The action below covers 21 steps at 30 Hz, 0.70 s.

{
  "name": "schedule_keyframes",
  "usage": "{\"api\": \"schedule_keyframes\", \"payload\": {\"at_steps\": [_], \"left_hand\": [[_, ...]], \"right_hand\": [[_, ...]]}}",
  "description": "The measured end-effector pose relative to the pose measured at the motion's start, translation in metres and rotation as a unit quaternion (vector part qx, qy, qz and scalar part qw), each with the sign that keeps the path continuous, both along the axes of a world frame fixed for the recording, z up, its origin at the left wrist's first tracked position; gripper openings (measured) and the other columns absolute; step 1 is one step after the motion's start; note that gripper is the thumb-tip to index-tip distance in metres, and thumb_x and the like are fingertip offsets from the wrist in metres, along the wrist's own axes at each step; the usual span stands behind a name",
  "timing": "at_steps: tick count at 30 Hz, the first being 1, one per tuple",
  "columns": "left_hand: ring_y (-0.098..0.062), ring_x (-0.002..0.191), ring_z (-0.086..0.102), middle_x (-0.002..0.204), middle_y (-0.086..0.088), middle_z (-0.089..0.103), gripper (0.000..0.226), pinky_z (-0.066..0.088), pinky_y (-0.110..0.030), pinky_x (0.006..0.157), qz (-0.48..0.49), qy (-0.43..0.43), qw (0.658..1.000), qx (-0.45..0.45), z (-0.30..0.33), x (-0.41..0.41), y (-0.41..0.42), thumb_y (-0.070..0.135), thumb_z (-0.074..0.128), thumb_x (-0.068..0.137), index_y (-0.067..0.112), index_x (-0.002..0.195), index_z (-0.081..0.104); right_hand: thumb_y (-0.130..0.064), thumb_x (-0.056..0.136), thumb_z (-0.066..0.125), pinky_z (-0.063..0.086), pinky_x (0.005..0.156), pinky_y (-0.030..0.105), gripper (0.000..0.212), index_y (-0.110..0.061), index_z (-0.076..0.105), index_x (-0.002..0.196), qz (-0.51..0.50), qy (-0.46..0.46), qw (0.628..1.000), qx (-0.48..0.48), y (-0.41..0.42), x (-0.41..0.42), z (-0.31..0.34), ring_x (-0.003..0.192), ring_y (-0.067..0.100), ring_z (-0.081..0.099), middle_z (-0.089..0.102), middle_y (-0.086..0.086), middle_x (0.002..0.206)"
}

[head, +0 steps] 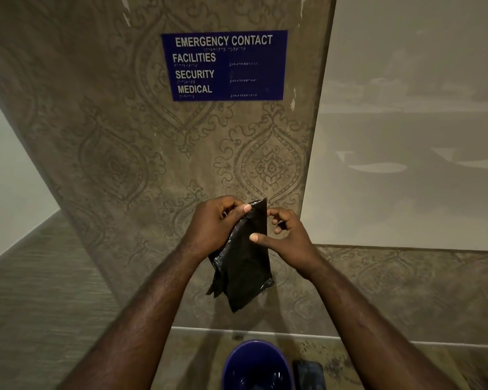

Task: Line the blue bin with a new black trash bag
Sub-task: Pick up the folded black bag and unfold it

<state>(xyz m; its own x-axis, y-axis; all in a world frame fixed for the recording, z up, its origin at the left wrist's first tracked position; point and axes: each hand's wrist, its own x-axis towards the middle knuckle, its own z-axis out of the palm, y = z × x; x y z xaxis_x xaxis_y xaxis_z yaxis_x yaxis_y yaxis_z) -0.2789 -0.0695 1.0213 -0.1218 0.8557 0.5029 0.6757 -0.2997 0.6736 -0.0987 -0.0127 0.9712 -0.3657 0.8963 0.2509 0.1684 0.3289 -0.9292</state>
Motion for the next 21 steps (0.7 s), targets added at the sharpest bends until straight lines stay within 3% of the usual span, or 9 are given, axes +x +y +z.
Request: {"api": "schedule_keyframes", "payload": {"at_steps": [2, 4, 8, 13, 17, 21], "left_hand": [[-0.004, 0.071, 0.063, 0.076, 0.008, 0.071, 0.015, 0.047, -0.017, 0.062, -0.006, 0.003, 1.0, -0.001, 0.001, -0.001, 0.0, 0.031, 0.062, 0.092, 0.022, 0.087, 0.074], [-0.002, 0.071, 0.064, 0.076, 0.011, 0.071, 0.015, 0.047, -0.014, 0.062, -0.006, 0.005, 1.0, 0.002, 0.001, -0.002, 0.002, 0.032, 0.062, 0.092, 0.024, 0.086, 0.074], [-0.003, 0.067, 0.063, 0.071, 0.01, 0.069, 0.018, 0.046, -0.015, 0.059, 0.027, 0.01, 1.0, 0.004, -0.003, -0.007, 0.007, 0.036, 0.063, 0.09, 0.025, 0.081, 0.073], [0.0, 0.061, 0.059, 0.065, 0.016, 0.064, 0.015, 0.041, -0.02, 0.055, 0.089, 0.051, 0.995, -0.003, -0.012, -0.016, 0.01, 0.042, 0.061, 0.089, 0.035, 0.077, 0.069], [-0.001, 0.06, 0.058, 0.063, 0.014, 0.063, 0.017, 0.041, -0.023, 0.056, 0.114, 0.049, 0.992, -0.009, -0.019, -0.023, 0.013, 0.044, 0.063, 0.087, 0.032, 0.079, 0.071], [-0.004, 0.069, 0.062, 0.075, 0.008, 0.066, 0.023, 0.044, -0.019, 0.062, 0.119, -0.045, 0.992, -0.014, -0.022, -0.023, 0.01, 0.051, 0.055, 0.09, 0.032, 0.092, 0.068]], "right_hand": [[-0.036, 0.068, 0.086, 0.044, 0.074, 0.012, 0.044, -0.043, 0.061, 0.103, 0.015, -0.011, 1.0, -0.006, -0.001, -0.002, -0.001, 0.093, 0.005, 0.05, 0.053, 0.0, 0.111], [-0.034, 0.073, 0.083, 0.043, 0.071, 0.009, 0.027, -0.034, 0.069, 0.096, 0.024, -0.003, 1.0, -0.001, -0.002, -0.003, -0.001, 0.084, 0.002, 0.052, 0.06, 0.004, 0.103], [-0.025, 0.084, 0.075, 0.048, 0.064, 0.011, 0.011, -0.018, 0.076, 0.092, 0.061, 0.046, 0.997, -0.015, -0.004, -0.001, 0.0, 0.073, -0.004, 0.063, 0.073, -0.008, 0.081], [-0.025, 0.093, 0.064, 0.055, 0.07, 0.028, 0.023, -0.005, 0.074, 0.092, 0.072, 0.008, 0.997, -0.015, 0.001, 0.001, 0.015, 0.076, 0.011, 0.068, 0.076, 0.012, 0.088], [-0.03, 0.096, 0.059, 0.05, 0.065, 0.023, 0.027, -0.013, 0.074, 0.082, 0.074, -0.069, 0.994, 0.03, 0.006, 0.004, 0.027, 0.068, 0.003, 0.065, 0.075, 0.003, 0.078], [-0.034, 0.096, 0.058, 0.047, 0.067, 0.029, 0.036, -0.004, 0.071, 0.08, 0.066, -0.08, 0.994, 0.024, 0.01, 0.004, 0.041, 0.069, 0.012, 0.062, 0.072, 0.019, 0.081]]}}
